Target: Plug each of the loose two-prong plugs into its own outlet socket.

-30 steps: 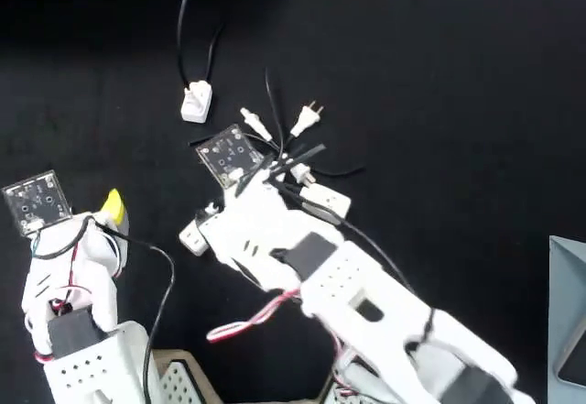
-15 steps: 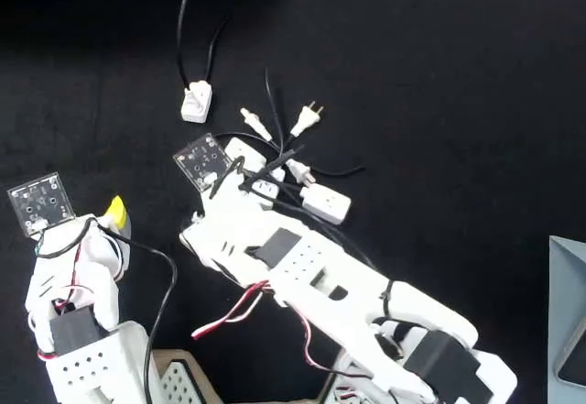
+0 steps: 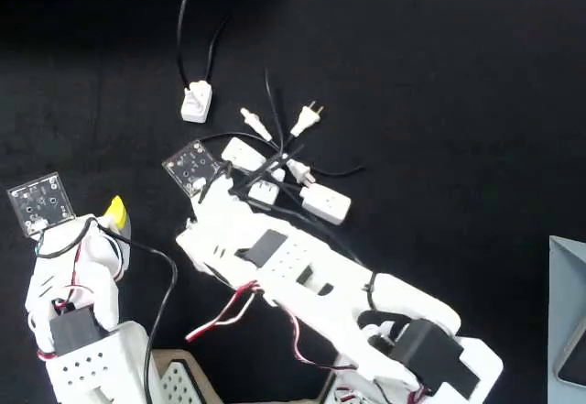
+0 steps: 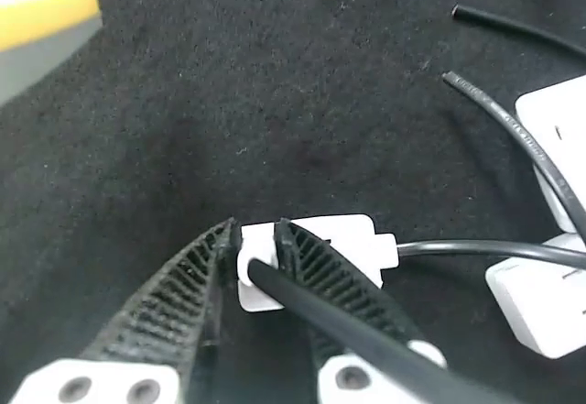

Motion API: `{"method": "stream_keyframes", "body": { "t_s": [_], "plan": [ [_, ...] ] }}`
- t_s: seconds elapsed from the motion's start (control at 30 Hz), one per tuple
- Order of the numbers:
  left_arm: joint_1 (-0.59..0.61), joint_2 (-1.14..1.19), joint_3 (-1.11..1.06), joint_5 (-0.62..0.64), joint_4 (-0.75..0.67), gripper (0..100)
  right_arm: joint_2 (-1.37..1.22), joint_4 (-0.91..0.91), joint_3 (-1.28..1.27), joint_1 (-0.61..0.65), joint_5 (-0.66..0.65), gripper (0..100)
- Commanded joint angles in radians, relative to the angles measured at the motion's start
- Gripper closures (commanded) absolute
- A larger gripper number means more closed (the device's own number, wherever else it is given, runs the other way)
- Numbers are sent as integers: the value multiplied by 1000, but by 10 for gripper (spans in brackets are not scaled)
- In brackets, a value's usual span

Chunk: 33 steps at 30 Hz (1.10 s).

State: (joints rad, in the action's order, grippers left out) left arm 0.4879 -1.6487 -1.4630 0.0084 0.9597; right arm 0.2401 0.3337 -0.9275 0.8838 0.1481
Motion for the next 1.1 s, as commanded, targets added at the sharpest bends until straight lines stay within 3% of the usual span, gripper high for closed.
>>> {"method": "stream_keyframes", "body": {
  "t_s": [0.0,0.33,0.5,0.67,1.07],
  "plan": [
    [5,-6,4,-2,-12,758,-1,-14,47,18,8,987],
    [5,-6,4,-2,-9,758,-45,-26,44,18,-3,987],
    [5,-6,-7,-2,-12,758,-119,-26,45,18,-120,987],
    [5,-6,-8,-2,-12,758,-140,-23,47,18,-124,987],
    [4,-6,-12,-2,-12,758,-225,152,160,20,-152,987]
  ]
}}
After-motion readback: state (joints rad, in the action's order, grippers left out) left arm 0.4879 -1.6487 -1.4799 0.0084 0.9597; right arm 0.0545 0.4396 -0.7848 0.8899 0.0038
